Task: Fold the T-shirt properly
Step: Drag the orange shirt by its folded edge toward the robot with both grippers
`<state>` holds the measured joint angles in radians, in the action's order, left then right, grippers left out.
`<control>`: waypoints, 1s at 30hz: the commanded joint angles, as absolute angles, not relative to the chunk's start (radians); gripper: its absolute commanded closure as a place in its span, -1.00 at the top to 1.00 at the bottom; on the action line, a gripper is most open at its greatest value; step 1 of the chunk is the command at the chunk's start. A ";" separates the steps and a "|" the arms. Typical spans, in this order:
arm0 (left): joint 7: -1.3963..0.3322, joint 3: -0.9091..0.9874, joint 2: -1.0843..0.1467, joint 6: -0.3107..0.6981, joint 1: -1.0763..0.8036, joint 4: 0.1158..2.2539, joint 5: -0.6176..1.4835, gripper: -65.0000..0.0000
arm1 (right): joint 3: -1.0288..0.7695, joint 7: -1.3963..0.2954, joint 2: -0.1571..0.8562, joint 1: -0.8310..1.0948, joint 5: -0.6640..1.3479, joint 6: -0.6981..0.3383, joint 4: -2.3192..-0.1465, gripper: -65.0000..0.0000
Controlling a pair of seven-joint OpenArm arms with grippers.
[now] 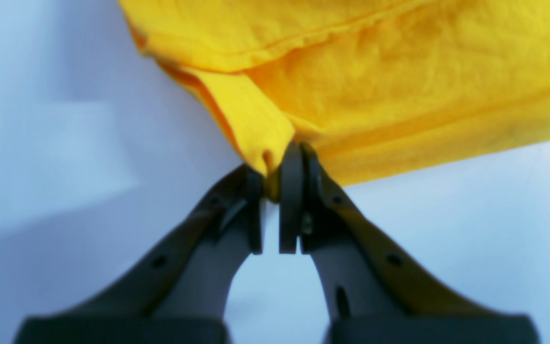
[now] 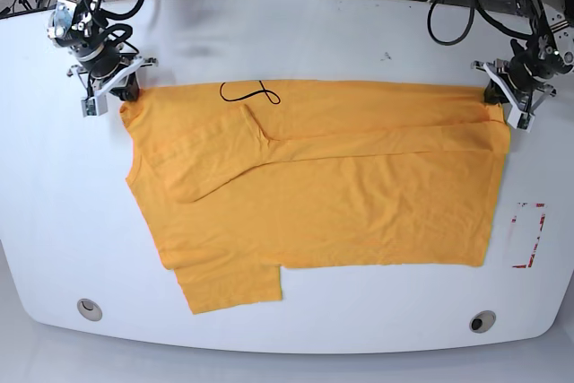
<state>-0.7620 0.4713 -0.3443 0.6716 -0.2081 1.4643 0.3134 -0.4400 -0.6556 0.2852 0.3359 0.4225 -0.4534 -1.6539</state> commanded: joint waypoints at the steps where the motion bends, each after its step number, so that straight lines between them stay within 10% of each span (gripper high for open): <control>1: -0.763 0.483 -0.369 0.676 -0.245 1.503 0.308 -1.00 | -0.452 -0.638 0.296 0.369 0.430 -0.457 -1.692 -1.00; 30: -0.782 0.511 -0.371 0.698 -0.575 1.789 0.292 -0.99 | -0.570 -0.691 0.215 0.657 0.432 -0.462 -1.925 -0.99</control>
<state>-0.7860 0.4934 -0.3611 0.6968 -0.5343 1.7477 0.2924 -0.5529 -0.7059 0.2089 0.6331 0.4183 -0.4545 -1.8858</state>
